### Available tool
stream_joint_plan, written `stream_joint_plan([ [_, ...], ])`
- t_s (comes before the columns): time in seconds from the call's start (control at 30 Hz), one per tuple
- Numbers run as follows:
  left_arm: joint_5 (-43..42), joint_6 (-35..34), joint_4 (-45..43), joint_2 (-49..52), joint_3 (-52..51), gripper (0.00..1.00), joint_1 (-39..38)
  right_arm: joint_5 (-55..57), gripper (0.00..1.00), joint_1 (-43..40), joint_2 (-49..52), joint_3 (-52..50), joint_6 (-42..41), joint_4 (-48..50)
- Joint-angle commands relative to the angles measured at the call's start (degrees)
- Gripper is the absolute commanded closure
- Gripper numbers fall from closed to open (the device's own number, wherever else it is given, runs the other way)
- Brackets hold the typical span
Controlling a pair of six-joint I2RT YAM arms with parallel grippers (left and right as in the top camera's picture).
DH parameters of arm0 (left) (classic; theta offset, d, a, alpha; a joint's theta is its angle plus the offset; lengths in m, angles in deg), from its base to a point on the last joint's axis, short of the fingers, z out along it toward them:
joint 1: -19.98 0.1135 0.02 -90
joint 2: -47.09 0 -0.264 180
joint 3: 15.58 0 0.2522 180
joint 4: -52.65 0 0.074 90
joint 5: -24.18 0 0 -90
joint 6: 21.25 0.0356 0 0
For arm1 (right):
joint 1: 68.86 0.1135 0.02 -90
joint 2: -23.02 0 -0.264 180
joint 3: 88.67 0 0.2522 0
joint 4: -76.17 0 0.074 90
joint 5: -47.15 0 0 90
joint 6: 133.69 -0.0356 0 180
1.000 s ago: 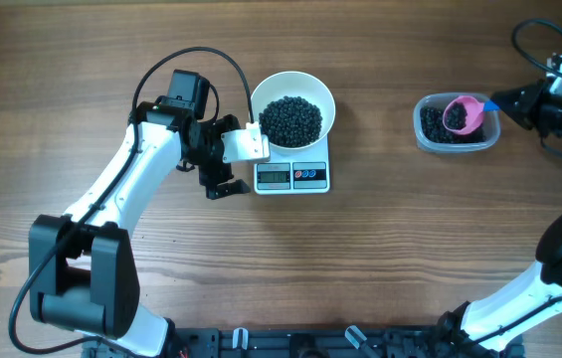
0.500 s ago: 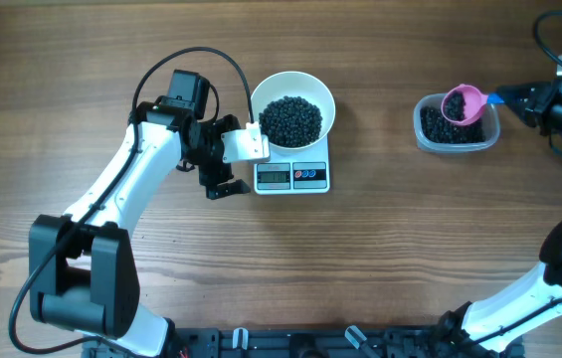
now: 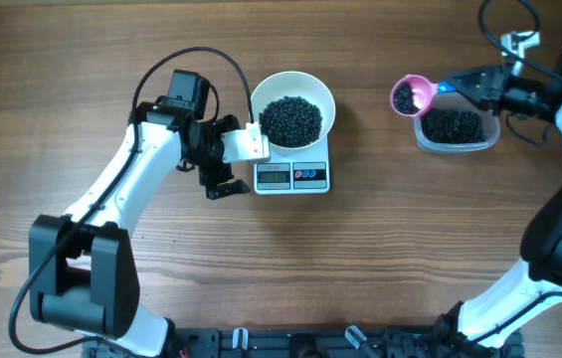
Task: Scoop item into bowl and weigh 150g on scale
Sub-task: 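Lift the filled scoop and carry it left over the white bowl, then tilt the scoop over the bowl to pour beans, right gripper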
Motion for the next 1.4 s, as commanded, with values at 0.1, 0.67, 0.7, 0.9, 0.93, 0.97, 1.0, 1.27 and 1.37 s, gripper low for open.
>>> stream_joint_plan([
  [0.1,-1.3,-0.5,0.0,-0.4,-0.4,0.0,0.0,-2.8,0.96,4.7,-0.6,1.5,-0.9,1.4],
  [0.67,-1.3,-0.5,0.0,-0.4,-0.4,0.0,0.0,-3.8,0.96,15.8,-5.9,1.5,-12.2,17.0],
  [0.7,-1.3,-0.5,0.0,-0.4,-0.4,0.0,0.0,-3.8,0.96,16.9,-5.9,1.5,-12.1,17.7],
  [0.9,-1.3,-0.5,0.0,-0.4,-0.4,0.0,0.0,3.1,0.96,23.3,-5.9,1.5,-7.0,19.3],
  [0.93,-1.3,-0.5,0.0,-0.4,-0.4,0.0,0.0,4.3,0.96,24.2,-5.9,1.5,-5.9,19.2],
  [0.97,-1.3,-0.5,0.0,-0.4,-0.4,0.0,0.0,5.9,0.96,25.5,-5.9,1.5,-4.4,19.1],
  [1.0,-1.3,-0.5,0.0,-0.4,-0.4,0.0,0.0,8.3,0.96,26.8,-5.9,1.5,-3.1,19.1],
  [1.27,-1.3,-0.5,0.0,-0.4,-0.4,0.0,0.0,24.9,0.96,33.6,-5.9,1.5,2.4,19.0],
  [1.37,-1.3,-0.5,0.0,-0.4,-0.4,0.0,0.0,28.0,0.96,34.8,-5.9,1.5,4.0,19.0],
])
